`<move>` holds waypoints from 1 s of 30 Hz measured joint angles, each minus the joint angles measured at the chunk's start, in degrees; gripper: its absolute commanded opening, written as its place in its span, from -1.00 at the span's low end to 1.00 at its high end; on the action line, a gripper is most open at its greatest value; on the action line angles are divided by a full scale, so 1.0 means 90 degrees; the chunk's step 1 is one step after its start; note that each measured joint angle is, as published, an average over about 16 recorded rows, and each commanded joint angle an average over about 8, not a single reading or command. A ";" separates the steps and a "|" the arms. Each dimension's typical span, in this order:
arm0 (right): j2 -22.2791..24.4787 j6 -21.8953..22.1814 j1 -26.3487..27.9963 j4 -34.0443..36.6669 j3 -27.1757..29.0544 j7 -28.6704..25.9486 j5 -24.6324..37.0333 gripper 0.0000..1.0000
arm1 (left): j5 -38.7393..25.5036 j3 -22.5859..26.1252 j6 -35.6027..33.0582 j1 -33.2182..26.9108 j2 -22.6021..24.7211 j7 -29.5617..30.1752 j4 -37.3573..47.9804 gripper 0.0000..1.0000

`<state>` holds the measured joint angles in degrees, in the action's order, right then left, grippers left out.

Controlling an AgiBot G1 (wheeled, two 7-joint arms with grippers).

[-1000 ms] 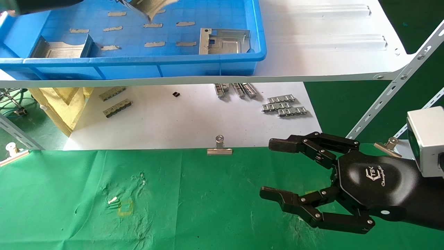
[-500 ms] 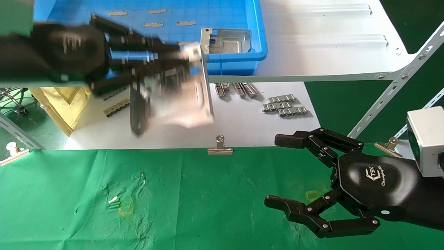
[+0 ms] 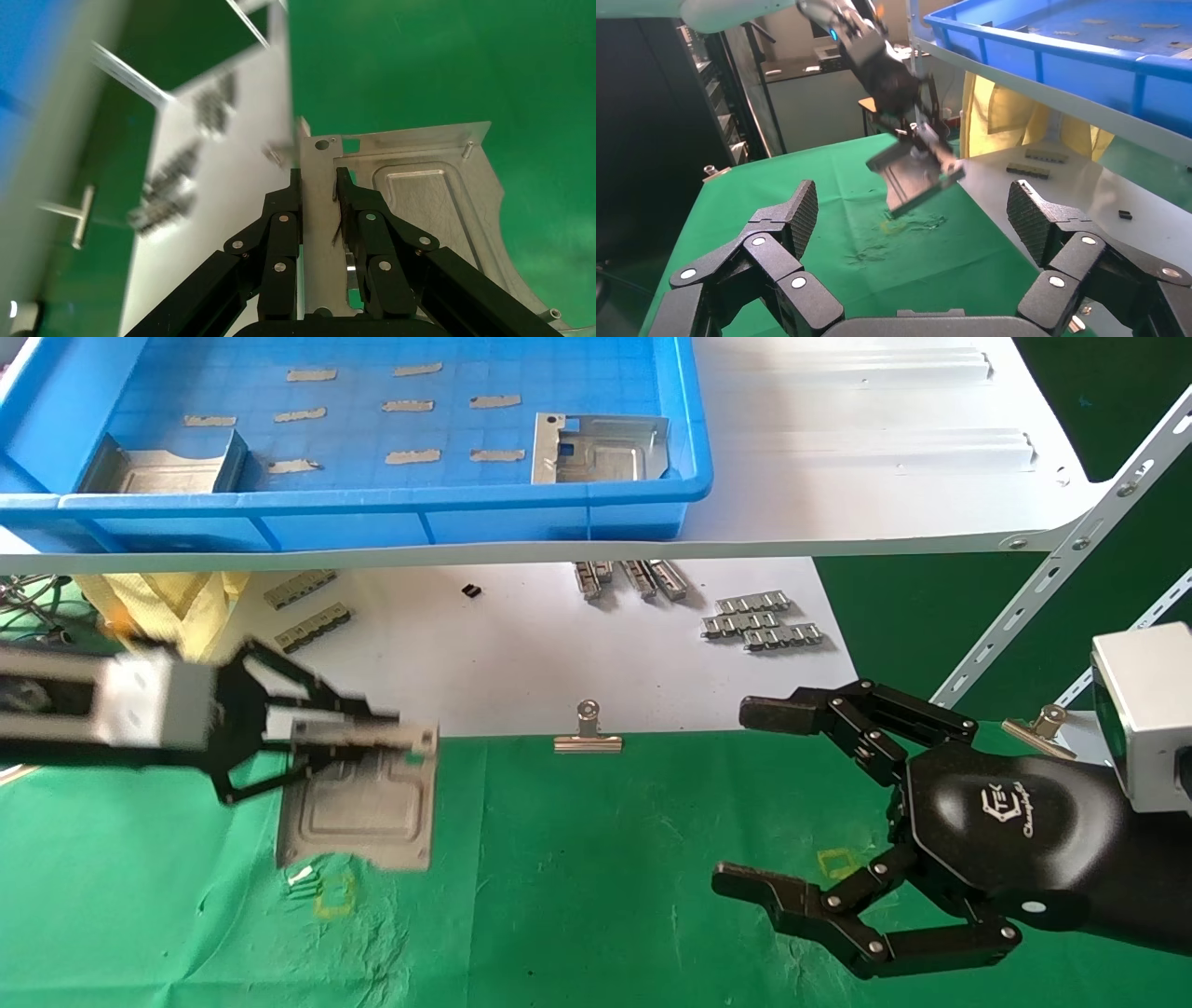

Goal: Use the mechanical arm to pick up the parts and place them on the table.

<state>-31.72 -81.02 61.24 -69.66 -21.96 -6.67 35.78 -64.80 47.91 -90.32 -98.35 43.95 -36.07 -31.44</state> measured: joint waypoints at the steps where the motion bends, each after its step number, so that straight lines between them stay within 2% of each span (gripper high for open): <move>1: 0.0000 0.0000 0.0000 0.0000 0.0000 0.0000 0.0000 1.00 | -0.0099 0.0082 0.0006 -0.0010 0.0062 -0.0146 0.0150 -1.00; 9: 0.0000 0.0000 0.0000 0.0000 0.0000 0.0000 0.0000 1.00 | -0.0608 0.0561 0.0016 -0.0059 0.0557 -0.0937 0.1234 -1.00; 10: 0.0000 0.0000 0.0000 0.0000 0.0000 0.0000 0.0000 1.00 | -0.0645 0.0605 0.0017 -0.0062 0.0609 -0.0998 0.1350 -0.94; 17: 0.0000 0.0000 0.0000 0.0000 0.0000 0.0000 0.0000 1.00 | -0.0805 0.0817 0.0061 -0.0114 0.0867 -0.1337 0.2024 0.80; 18: 0.0000 0.0000 0.0000 0.0000 0.0000 0.0000 0.0000 1.00 | -0.0818 0.0835 0.0070 -0.0125 0.0893 -0.1377 0.2106 1.00; 25: 0.0000 0.0000 0.0000 0.0000 0.0000 0.0000 0.0000 1.00 | -0.0832 0.0882 0.0088 -0.0218 0.1022 -0.1569 0.2599 1.00; 30: 0.0000 0.0000 0.0000 0.0000 0.0000 0.0000 0.0000 1.00 | -0.0591 0.0755 0.0009 -0.0212 0.1030 -0.1495 0.2819 1.00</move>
<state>-31.72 -81.02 61.24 -69.66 -21.96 -6.67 35.77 -70.12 54.71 -90.24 -100.26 53.22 -49.52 -6.06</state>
